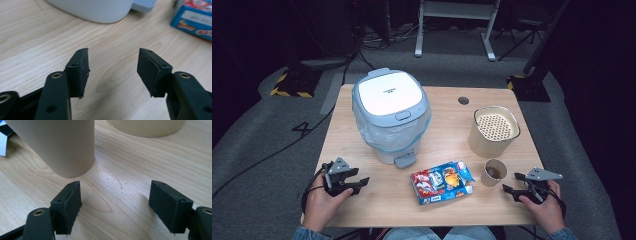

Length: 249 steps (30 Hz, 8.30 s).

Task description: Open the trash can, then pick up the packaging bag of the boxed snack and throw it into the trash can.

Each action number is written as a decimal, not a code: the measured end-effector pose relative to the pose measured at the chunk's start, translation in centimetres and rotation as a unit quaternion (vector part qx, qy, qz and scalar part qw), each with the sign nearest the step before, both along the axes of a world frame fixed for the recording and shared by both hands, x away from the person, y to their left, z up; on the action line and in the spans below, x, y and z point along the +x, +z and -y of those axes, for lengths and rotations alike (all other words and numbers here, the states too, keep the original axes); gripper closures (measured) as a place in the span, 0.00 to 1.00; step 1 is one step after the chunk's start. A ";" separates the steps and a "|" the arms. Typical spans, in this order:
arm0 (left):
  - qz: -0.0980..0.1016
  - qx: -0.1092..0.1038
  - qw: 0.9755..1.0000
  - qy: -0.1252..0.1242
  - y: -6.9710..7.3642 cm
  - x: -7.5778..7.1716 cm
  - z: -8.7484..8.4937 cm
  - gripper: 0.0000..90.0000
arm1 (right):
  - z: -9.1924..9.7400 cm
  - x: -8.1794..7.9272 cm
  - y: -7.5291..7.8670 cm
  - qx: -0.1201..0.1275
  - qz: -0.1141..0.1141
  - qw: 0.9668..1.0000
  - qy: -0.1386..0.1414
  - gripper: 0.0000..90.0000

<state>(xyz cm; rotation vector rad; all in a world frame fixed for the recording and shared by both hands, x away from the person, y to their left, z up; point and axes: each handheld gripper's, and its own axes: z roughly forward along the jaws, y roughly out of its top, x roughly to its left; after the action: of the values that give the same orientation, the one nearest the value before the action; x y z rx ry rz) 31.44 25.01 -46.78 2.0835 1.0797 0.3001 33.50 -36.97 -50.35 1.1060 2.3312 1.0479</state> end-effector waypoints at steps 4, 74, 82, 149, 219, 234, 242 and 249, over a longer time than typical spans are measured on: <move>0.013 -0.011 1.000 -0.015 1.4 -0.3 -0.7 0.56 | 0.0 0.0 0.0 0.000 0.000 1.000 0.000 0.29; 0.117 -0.056 0.967 -0.218 19.5 10.1 8.6 1.00 | 0.0 0.0 0.0 0.001 0.000 1.000 -0.001 0.29; 0.108 -0.056 0.971 -0.204 19.3 10.5 8.7 1.00 | 0.0 0.0 0.0 0.001 0.000 1.000 -0.002 0.29; 0.094 -0.055 0.987 -0.120 6.2 -0.7 4.9 0.37 | -4.0 -6.1 6.4 0.024 0.001 0.996 0.084 0.51; 0.021 0.026 0.992 -0.119 -3.6 1.2 4.3 0.34 | -13.9 0.2 7.0 0.028 -0.013 0.993 0.115 1.00; 0.025 0.032 0.993 -0.114 -3.6 1.5 4.3 0.35 | -12.9 0.1 10.2 0.081 -0.008 0.988 0.133 1.00; 0.026 0.033 0.992 -0.115 -3.6 1.5 4.4 0.35 | -12.8 -0.6 11.7 0.101 0.008 0.985 0.139 1.00; 0.028 0.037 0.992 -0.117 -3.6 1.5 4.4 0.35 | -12.6 -0.9 13.5 0.114 0.015 0.983 0.145 1.00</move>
<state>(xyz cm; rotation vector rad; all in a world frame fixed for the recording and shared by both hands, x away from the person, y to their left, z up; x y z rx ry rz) 32.94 20.56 -50.34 2.2279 0.7934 0.2828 32.59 -24.32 -36.88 0.8297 2.4445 1.4568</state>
